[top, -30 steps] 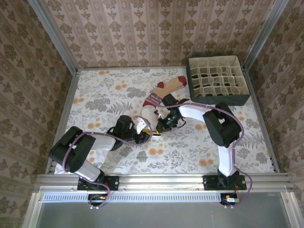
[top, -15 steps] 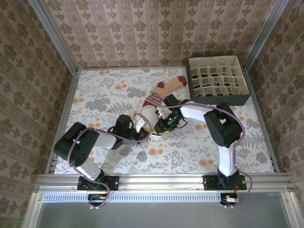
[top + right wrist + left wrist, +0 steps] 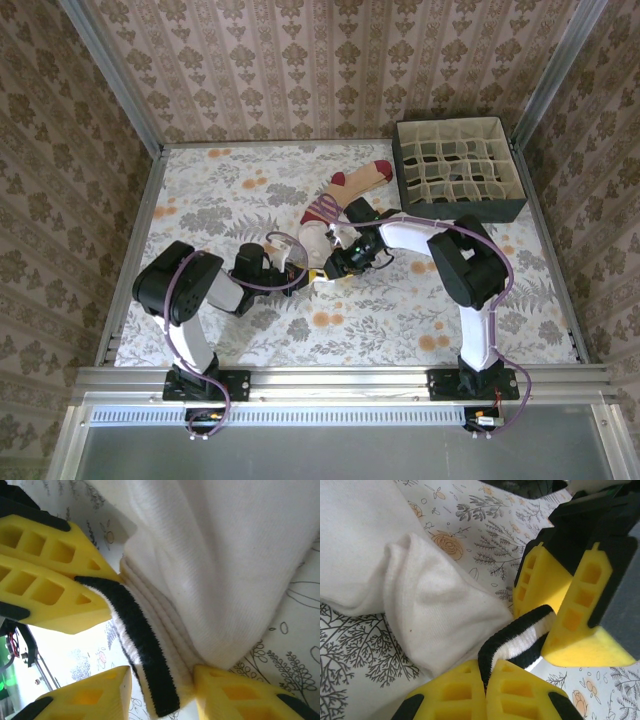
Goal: Roll the socks
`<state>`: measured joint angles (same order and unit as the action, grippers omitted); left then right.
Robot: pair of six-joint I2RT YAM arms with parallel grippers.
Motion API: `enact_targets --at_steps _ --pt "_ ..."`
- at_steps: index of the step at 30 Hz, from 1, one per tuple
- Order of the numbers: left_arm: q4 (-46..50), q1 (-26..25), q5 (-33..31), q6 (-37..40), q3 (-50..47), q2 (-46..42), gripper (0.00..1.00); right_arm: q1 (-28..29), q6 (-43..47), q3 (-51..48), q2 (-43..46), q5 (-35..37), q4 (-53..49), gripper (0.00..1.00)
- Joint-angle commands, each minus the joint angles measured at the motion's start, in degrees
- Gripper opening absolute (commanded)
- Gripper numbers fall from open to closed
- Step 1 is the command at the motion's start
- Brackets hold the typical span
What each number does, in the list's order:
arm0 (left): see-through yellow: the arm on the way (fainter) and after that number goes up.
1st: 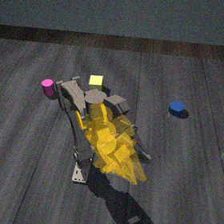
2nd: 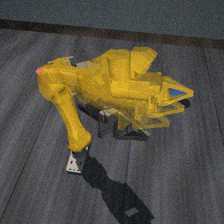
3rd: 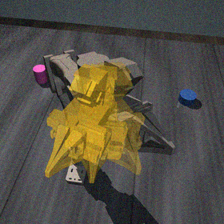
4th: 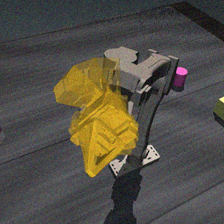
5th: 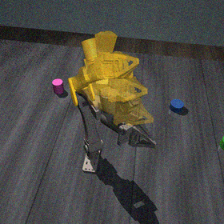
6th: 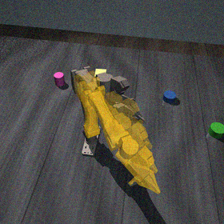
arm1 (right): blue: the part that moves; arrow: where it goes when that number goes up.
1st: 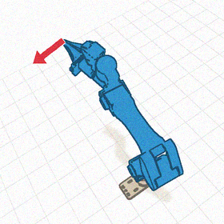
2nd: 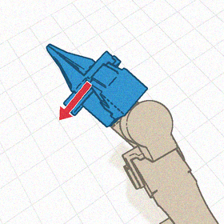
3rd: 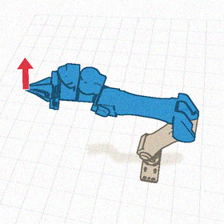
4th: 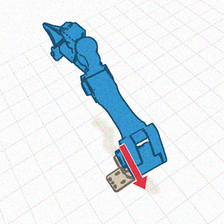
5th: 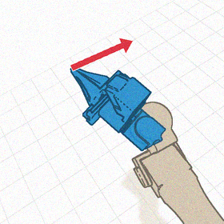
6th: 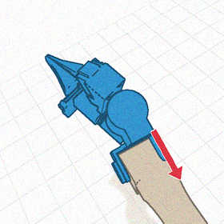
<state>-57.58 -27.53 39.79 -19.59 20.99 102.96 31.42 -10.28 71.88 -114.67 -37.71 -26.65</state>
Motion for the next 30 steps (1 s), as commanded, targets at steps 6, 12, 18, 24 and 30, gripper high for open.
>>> enact_targets --at_steps 6,12,18,24,30 --pt "2.95 0.46 -2.25 1.97 -2.36 -2.96 0.00 0.05 -4.65 4.05 -6.45 8.45 -6.59 0.08" --pt "12.31 0.37 -4.73 11.55 -3.17 -16.62 0.12 0.05 -5.17 5.59 -8.59 9.74 -10.26 0.00" --pt "32.45 -1.13 -7.21 27.88 1.27 -30.58 0.19 -0.04 -3.81 5.96 -8.70 10.38 -13.80 0.00" --pt "41.61 -7.07 -13.35 39.31 3.70 -38.40 0.25 -0.04 -0.96 3.27 -6.18 9.68 -16.94 0.00" --pt "42.65 -18.08 -24.03 48.72 3.22 -38.35 0.26 -0.11 2.75 -0.73 -2.88 9.34 -20.88 0.00"
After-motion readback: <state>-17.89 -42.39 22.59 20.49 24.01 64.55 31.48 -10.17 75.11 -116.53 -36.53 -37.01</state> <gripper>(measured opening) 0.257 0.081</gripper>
